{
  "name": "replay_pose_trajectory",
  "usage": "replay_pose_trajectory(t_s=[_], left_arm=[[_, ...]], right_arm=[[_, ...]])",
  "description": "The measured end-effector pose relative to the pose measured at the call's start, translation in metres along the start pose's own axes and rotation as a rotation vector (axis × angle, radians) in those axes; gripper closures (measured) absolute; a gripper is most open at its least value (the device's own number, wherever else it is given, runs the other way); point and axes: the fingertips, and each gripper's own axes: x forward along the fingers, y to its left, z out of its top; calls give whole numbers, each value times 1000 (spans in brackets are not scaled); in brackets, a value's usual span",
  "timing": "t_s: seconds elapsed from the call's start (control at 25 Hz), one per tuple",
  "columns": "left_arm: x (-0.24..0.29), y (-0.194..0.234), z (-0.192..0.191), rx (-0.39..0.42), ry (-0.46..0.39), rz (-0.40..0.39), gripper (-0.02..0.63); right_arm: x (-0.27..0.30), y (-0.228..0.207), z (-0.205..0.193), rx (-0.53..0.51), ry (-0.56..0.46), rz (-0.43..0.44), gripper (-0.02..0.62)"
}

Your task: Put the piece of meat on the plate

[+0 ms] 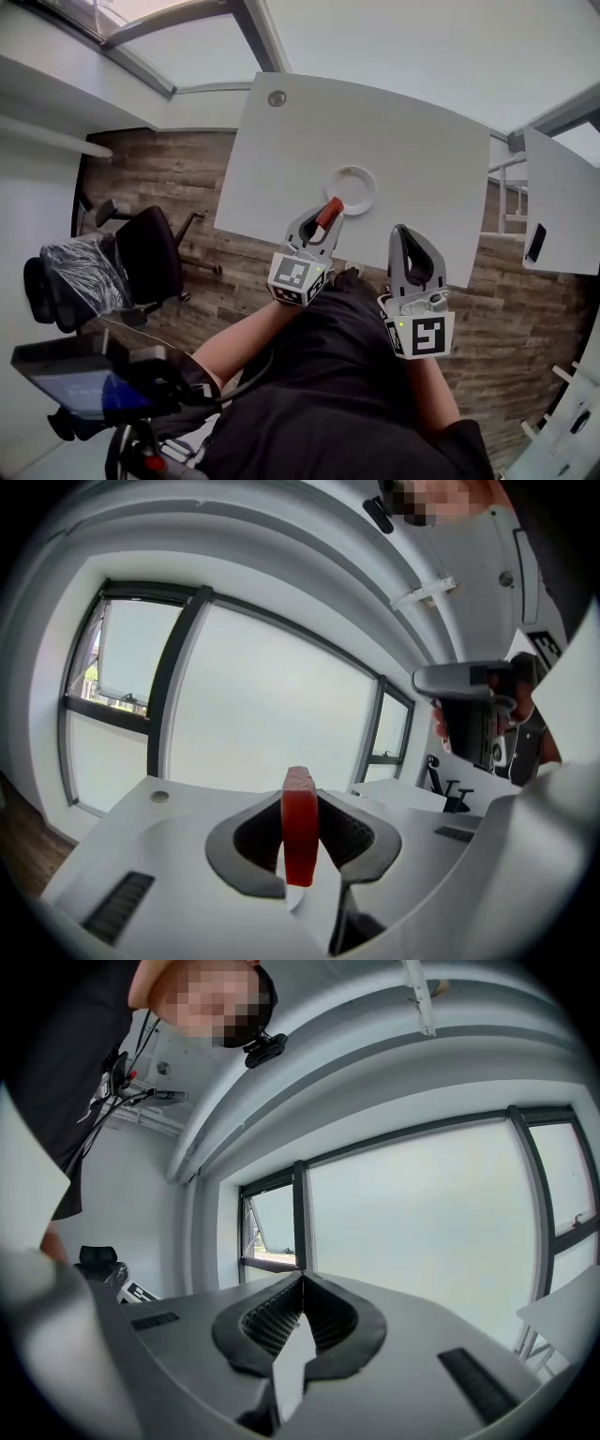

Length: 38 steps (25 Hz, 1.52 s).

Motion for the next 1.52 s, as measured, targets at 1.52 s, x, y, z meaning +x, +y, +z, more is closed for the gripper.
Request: replay_pose_trajectory(t_s=[1.52], left_arm=[[136, 36, -167, 31, 330, -53, 511]], right_arm=[[6, -53, -33, -2, 86, -83, 589]])
